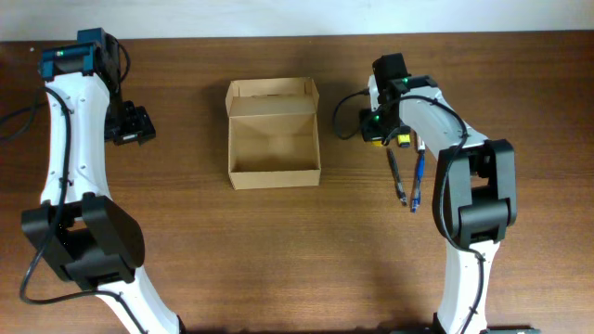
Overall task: Pack container
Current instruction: 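Reach the right gripper to the clear tape roll and grasp it, then carry the tape roll into the box and open the right gripper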
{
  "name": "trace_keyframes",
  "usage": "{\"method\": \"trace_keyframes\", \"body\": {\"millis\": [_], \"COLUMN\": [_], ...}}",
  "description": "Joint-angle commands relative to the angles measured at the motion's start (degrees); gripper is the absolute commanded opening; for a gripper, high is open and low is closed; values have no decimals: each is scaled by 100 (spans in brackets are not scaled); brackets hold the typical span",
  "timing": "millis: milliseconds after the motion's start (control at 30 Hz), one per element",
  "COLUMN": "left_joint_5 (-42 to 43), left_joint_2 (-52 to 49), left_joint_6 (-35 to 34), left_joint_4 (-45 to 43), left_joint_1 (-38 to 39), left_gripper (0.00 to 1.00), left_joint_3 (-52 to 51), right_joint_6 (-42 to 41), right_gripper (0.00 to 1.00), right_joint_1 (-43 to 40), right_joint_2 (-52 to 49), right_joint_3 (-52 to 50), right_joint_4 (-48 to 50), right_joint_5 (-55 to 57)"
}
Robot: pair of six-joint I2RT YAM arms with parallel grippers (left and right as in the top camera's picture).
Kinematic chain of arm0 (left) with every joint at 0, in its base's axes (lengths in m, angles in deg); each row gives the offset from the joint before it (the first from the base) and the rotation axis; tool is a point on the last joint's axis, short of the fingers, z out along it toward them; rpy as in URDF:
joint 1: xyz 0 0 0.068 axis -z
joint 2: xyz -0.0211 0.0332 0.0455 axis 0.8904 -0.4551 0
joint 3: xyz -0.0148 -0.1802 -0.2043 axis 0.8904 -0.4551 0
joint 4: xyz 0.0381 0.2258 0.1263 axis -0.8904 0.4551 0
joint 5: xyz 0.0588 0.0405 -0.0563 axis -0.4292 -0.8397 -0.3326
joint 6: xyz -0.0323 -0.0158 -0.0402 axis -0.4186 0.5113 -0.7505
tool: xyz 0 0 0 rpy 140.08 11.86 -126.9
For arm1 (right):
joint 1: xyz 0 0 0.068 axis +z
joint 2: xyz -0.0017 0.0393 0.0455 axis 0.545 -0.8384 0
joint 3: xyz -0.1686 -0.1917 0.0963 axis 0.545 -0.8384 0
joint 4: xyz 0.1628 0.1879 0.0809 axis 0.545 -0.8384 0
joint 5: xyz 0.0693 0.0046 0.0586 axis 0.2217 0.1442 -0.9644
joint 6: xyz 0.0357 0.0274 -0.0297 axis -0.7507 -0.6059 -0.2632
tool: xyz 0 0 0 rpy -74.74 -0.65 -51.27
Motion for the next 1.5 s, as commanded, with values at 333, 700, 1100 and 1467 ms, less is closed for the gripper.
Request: {"method": "trace_keyframes", "body": {"millis": [333,700,1100,1467], "left_joint_5": [0,0,0,0], "left_joint_2": [-48,-48,-48,-48], "left_joint_6": [48,48,48,48], "left_joint_4": [-13,-13,-13,-13], "left_joint_1": [-35,-35,-35,-35], "left_gripper": [100,100,100,100], "left_joint_3": [-17,-17,-17,-17], "right_joint_6": [13,874,2081,2083], "right_gripper": [4,3,4,4], "right_joint_1": [428,1998,3206,3086], "right_joint_2": [352,352,-70,-317], "right_joint_3": [2990,4441,3818,2356], "right_joint_4": [-2236,-3407,-2865,-1495], "right_joint_5": [55,323,289,197]}}
